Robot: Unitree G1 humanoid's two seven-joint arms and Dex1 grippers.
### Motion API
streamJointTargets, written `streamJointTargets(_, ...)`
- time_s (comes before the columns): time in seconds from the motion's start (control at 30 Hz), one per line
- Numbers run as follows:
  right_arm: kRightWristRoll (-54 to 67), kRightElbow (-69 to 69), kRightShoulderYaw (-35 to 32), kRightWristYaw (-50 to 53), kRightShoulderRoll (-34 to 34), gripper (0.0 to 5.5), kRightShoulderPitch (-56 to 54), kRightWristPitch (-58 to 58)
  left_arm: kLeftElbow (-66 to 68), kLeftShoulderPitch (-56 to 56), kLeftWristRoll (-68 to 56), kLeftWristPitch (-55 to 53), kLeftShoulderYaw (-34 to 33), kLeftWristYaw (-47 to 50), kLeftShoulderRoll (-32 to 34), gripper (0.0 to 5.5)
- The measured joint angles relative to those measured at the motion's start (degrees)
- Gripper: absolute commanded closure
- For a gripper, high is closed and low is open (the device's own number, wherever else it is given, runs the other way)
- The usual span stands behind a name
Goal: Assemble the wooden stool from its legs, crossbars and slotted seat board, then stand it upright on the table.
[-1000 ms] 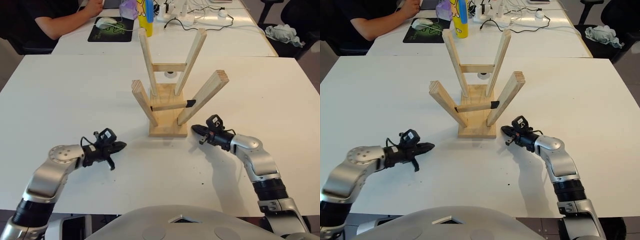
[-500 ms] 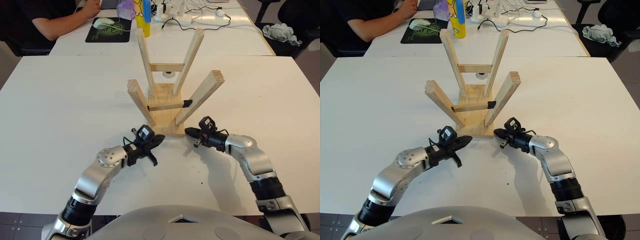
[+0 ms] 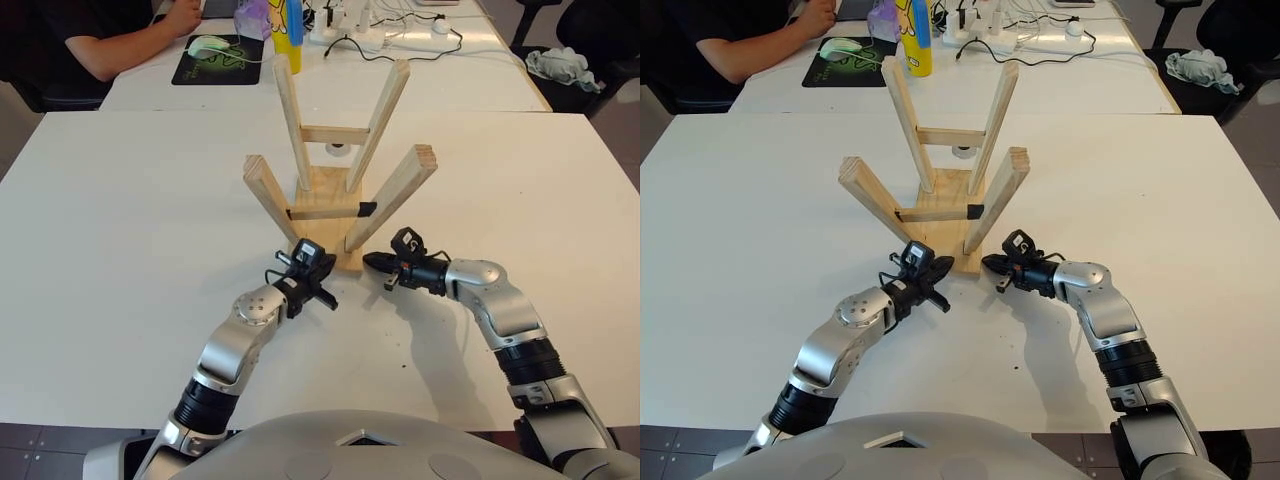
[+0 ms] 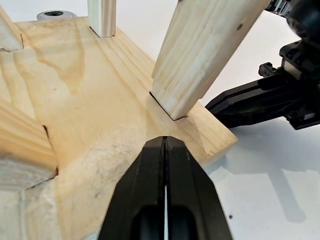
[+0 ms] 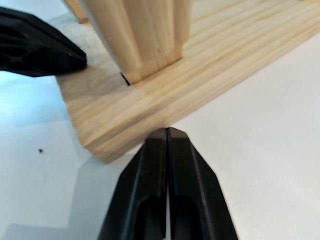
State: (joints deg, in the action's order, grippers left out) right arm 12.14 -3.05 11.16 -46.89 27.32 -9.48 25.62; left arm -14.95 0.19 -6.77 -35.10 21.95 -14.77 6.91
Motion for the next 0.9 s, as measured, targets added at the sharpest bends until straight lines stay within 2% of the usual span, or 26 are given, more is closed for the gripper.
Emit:
streamJointTargets(0.17, 13.08, 2.17, -12.25, -2.02, 0.61, 5.46, -2.45, 5.30, -0.63, 0.09, 0.19, -1.47, -0.04, 1.43, -0.60, 5.50)
streamJointTargets(0.3, 31.22, 8.22, -24.35, -2.19, 2.99, 5.46, -14.61, 17.11, -0.23, 0.04, 0.18, -1.57, -0.03, 1.42, -0.56, 5.50)
streamJointTargets(0.47, 45.90, 9.49, -33.16, 5.52, 3.61, 5.46, -29.87, 23.44, 0.37, -0.47, 0.16, -1.39, 0.05, 1.06, -0.57, 5.50)
streamJointTargets(0.6, 55.42, 10.97, -35.64, 13.67, 0.66, 5.46, -38.63, 23.89, 1.05, -1.14, 0.11, -1.32, 0.09, 0.91, -0.67, 5.50)
streamJointTargets(0.77, 58.01, 11.96, -36.67, 18.42, 0.06, 5.46, -42.68, 20.90, 1.11, -1.21, 0.10, -1.33, 0.03, 0.84, -0.68, 5.50)
streamJointTargets(0.83, 55.66, 14.62, -32.55, 18.89, -0.34, 5.46, -39.71, 20.92, 1.09, -1.33, 0.12, -1.38, 0.00, 0.76, -0.53, 5.50)
streamJointTargets(0.9, 50.94, 16.69, -23.61, 19.96, -2.16, 5.46, -30.33, 22.78, 0.85, -1.64, 0.05, -1.27, 0.07, 0.48, -0.53, 5.50)
